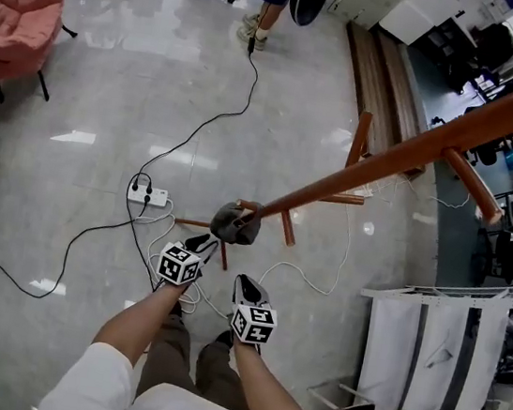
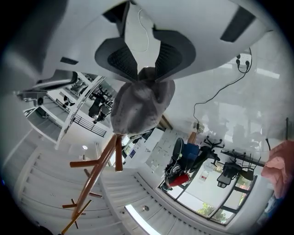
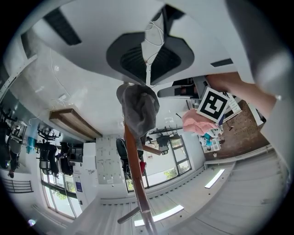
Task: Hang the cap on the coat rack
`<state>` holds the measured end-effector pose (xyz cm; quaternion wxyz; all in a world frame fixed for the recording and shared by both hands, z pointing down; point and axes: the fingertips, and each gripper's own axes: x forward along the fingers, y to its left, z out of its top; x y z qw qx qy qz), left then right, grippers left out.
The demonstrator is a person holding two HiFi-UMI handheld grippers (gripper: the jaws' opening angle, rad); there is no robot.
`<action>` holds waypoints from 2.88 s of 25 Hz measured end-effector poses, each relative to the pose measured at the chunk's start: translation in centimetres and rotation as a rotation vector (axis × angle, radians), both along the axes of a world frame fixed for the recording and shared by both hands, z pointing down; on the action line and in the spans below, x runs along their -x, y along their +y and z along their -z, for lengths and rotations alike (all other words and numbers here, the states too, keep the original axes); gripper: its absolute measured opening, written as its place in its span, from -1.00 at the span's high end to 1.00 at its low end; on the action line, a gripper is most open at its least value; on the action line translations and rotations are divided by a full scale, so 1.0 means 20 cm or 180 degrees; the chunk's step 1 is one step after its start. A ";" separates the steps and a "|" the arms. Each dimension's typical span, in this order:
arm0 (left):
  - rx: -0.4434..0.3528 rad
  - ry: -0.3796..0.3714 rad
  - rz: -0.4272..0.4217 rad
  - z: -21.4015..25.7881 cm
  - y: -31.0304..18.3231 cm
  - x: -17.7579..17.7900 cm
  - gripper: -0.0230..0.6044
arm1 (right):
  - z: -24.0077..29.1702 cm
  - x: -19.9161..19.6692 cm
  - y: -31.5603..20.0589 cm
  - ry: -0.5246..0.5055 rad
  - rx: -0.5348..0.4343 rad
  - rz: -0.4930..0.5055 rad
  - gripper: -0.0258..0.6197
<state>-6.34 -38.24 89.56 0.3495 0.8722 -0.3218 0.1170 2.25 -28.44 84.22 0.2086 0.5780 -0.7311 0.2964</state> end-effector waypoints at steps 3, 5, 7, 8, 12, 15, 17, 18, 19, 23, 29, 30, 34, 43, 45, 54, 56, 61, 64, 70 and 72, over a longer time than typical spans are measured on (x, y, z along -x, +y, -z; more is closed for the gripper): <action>-0.0025 0.0061 -0.0038 0.05 0.11 0.00 0.54 | 0.02 0.01 0.03 -0.0028 -0.0003 0.0038 0.83; -0.0066 0.0107 -0.0029 0.11 0.19 -0.01 0.55 | 0.03 0.01 0.05 -0.0050 -0.0004 0.0062 0.83; -0.0125 0.0157 -0.0004 0.18 0.26 -0.02 0.61 | 0.06 0.00 0.07 -0.0064 -0.0058 0.0120 0.83; -0.0155 0.0184 0.0011 0.23 0.28 -0.03 0.63 | 0.08 0.00 0.07 -0.0064 -0.0099 0.0155 0.83; -0.0269 0.0307 0.0031 0.47 0.44 -0.03 0.74 | 0.25 -0.02 0.11 -0.0061 -0.0278 0.0278 0.83; -0.0421 0.0384 0.0015 0.68 0.55 -0.06 0.81 | 0.41 -0.09 0.16 -0.0110 -0.0468 0.0355 0.83; -0.0528 0.0425 0.0008 0.83 0.60 -0.08 0.84 | 0.53 -0.12 0.17 -0.0197 -0.0597 0.0375 0.83; -0.0573 0.0444 0.0005 0.91 0.63 -0.08 0.85 | 0.59 -0.13 0.19 -0.0275 -0.0645 0.0370 0.83; -0.0610 0.0464 0.0000 0.98 0.67 -0.10 0.85 | 0.66 -0.15 0.22 -0.0392 -0.0682 0.0356 0.83; -0.0767 0.0526 -0.0027 1.22 0.86 -0.19 0.86 | 0.95 -0.26 0.38 -0.0828 -0.0947 0.0430 0.83; -0.1072 0.0497 -0.0052 1.51 1.11 -0.24 0.87 | 1.38 -0.36 0.67 -0.1123 -0.1469 0.0809 0.83; -0.1121 0.0509 -0.0039 1.55 1.16 -0.25 0.87 | 1.43 -0.39 0.72 -0.1091 -0.1548 0.0909 0.83; -0.1418 0.0340 -0.0063 1.65 1.31 -0.29 0.87 | 1.59 -0.49 0.88 -0.0892 -0.1815 0.1292 0.83; -0.1708 0.0303 0.0039 1.94 1.56 -0.34 0.87 | 1.80 -0.67 1.06 -0.0560 -0.2188 0.1638 0.83; -0.1810 0.0238 0.0132 1.99 1.59 -0.31 0.87 | 1.84 -0.69 1.08 -0.0493 -0.2255 0.1667 0.83; -0.1918 -0.0015 0.0407 2.07 1.61 -0.26 0.87 | 1.98 -0.79 1.13 0.0166 -0.2313 0.1831 0.83; -0.1928 -0.0080 0.0416 2.05 1.60 -0.28 0.87 | 2.00 -0.81 1.12 0.0131 -0.2323 0.1793 0.84; -0.1996 -0.0135 0.0645 2.09 1.57 -0.28 0.87 | 1.98 -0.86 1.09 -0.0181 -0.2440 0.1668 0.84; -0.2043 -0.0166 0.0717 2.08 1.56 -0.28 0.87 | 1.95 -0.85 1.10 -0.0305 -0.2421 0.1660 0.84; -0.1888 -0.0153 0.0789 2.00 1.55 -0.30 0.87 | 1.92 -0.86 1.10 -0.0431 -0.2403 0.1634 0.84; -0.1897 -0.0137 0.0725 2.00 1.56 -0.32 0.87 | 1.90 -0.87 1.09 -0.0548 -0.2350 0.1587 0.84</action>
